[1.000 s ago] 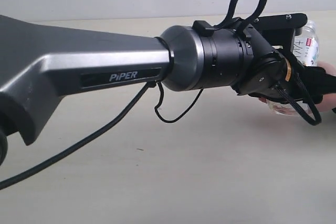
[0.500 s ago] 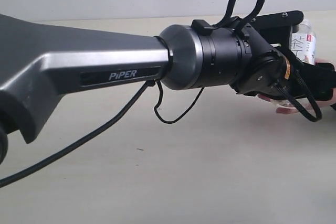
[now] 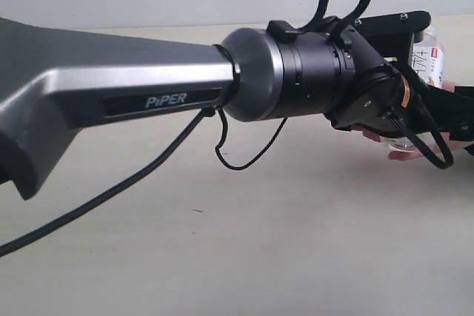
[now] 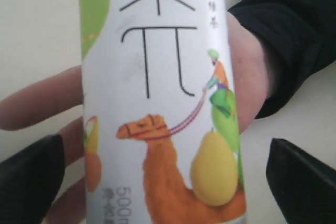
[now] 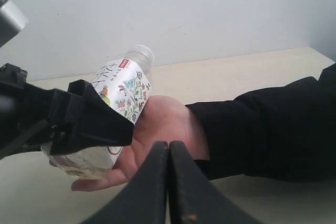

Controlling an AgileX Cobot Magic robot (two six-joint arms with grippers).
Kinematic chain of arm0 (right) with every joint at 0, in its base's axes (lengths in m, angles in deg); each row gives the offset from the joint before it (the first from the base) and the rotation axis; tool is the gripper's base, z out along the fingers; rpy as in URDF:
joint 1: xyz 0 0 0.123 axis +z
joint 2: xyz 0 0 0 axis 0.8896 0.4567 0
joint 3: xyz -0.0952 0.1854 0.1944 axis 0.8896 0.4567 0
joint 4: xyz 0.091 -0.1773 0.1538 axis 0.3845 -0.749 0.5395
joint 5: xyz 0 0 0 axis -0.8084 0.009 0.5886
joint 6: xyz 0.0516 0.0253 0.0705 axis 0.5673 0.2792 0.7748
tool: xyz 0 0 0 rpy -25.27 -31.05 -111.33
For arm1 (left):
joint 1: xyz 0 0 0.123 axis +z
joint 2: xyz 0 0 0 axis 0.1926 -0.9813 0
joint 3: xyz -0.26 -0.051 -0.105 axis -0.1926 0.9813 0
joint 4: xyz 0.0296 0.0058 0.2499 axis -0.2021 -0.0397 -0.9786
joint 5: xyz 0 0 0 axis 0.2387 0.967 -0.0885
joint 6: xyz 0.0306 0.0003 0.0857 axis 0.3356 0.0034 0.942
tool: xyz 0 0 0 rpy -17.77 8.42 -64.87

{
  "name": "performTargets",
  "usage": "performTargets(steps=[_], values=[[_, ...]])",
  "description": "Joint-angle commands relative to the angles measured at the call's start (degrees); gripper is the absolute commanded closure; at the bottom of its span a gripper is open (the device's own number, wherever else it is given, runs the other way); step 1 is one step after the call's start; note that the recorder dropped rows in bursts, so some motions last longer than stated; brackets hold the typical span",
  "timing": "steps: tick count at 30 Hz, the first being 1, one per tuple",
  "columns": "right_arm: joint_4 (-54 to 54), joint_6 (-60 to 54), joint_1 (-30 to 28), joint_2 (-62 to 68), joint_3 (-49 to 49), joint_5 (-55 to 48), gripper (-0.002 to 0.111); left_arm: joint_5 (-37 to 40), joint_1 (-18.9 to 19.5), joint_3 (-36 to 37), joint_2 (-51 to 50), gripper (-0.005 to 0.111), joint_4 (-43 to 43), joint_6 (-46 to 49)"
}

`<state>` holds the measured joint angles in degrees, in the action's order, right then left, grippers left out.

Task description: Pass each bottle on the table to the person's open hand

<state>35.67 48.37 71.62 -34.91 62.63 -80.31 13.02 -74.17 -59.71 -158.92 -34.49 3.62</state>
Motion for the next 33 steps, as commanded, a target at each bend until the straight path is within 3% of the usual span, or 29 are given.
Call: performTargets(steps=[1,11,15,19,21,23,25,29,31,33], values=[[-0.23,0.03,0.19,-0.32,0.25,0.48,0.108,2.55,0.16,0.12,4.03,0.001,-0.59,3.5],[-0.23,0.03,0.19,-0.32,0.25,0.48,0.108,12.37,0.16,0.12,11.55,0.002,-0.22,15.08],[-0.23,0.03,0.19,-0.32,0.25,0.48,0.108,18.53,0.16,0.12,14.43,0.011,0.84,23.4],[-0.23,0.03,0.19,-0.32,0.25,0.48,0.108,26.4,0.16,0.12,15.7,0.043,1.36,29.37],[-0.23,0.03,0.19,-0.32,0.25,0.48,0.108,28.79,0.16,0.12,15.99,0.07,1.36,29.63],[-0.23,0.03,0.19,-0.32,0.25,0.48,0.108,29.91,0.28,0.65,16.55,0.108,1.36,29.26],[-0.23,0.03,0.19,-0.32,0.25,0.48,0.108,29.4,0.54,1.94,17.71,0.106,1.36,29.26],[-0.23,0.03,0.19,-0.32,0.25,0.48,0.108,22.22,1.89,11.18,25.26,0.107,0.57,29.26],[-0.23,0.03,0.19,-0.32,0.25,0.48,0.108,16.21,3.23,19.24,31.35,0.107,0.15,29.36],[-0.23,0.03,0.19,-0.32,0.25,0.48,0.108,7.03,6.01,32.87,41.47,0.107,-0.78,29.93]])
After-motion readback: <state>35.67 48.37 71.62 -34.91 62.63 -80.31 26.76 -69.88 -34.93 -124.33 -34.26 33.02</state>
